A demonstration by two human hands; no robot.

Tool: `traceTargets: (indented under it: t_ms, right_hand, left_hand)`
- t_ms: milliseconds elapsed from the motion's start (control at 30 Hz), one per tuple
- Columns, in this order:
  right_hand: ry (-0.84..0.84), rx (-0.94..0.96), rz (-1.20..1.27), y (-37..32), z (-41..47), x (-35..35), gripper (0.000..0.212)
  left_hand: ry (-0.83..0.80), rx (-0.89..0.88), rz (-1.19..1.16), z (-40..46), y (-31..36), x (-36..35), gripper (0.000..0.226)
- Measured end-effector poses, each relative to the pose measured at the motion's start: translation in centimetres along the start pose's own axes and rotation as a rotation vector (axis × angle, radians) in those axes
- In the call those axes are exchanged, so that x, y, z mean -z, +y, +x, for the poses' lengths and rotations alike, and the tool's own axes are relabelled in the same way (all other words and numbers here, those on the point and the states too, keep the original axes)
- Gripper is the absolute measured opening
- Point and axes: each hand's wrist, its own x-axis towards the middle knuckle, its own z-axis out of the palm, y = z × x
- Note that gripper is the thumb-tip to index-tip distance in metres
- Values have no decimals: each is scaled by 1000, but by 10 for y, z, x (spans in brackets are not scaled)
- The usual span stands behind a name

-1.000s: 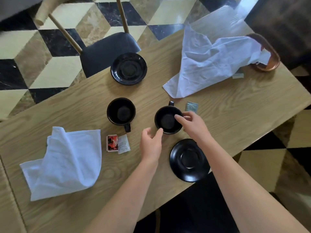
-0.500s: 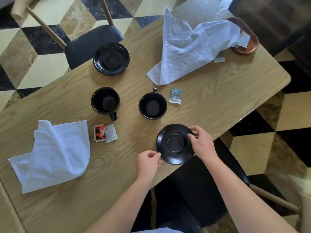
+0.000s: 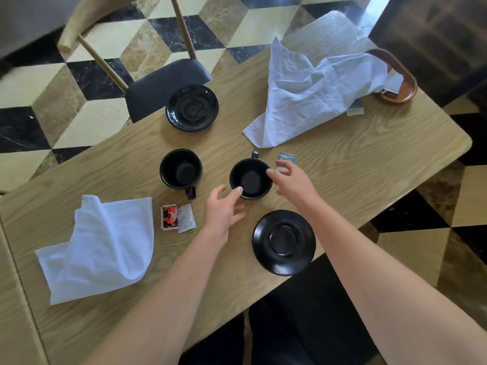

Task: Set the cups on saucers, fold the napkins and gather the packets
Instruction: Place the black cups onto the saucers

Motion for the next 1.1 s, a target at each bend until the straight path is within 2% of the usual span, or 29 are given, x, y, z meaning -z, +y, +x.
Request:
traceTargets:
  t_ms: [133,233,367,533,667,800,1100]
  right_hand:
    - [-112,-15,-79,-26,27,-14,54]
    - [-123,-67,-171,-25,30,-17,51]
    - [-72,-145,-20,-15,9,-9,44]
    - [22,-129,193,16,-54,21,61]
    - [3,-145,144,46,-92,38,56]
    - [-30,-208,114,71,-106,48,53]
    - [-62,-256,91,92,-100,49,56]
  left_hand:
    - [-98,113,-60,14,6,-6,64]
    - [-68,163,-95,21,13,-12,51]
    - [27,69,98,14,27,-16,44]
    - [-74,-88,310,-22,26,-14,22]
    - [-122,-100,451,-48,-8,-23,14]
    - [-116,-32,506,-58,-42,-30,21]
    - [-79,-6,579,-58,-65,-35,11]
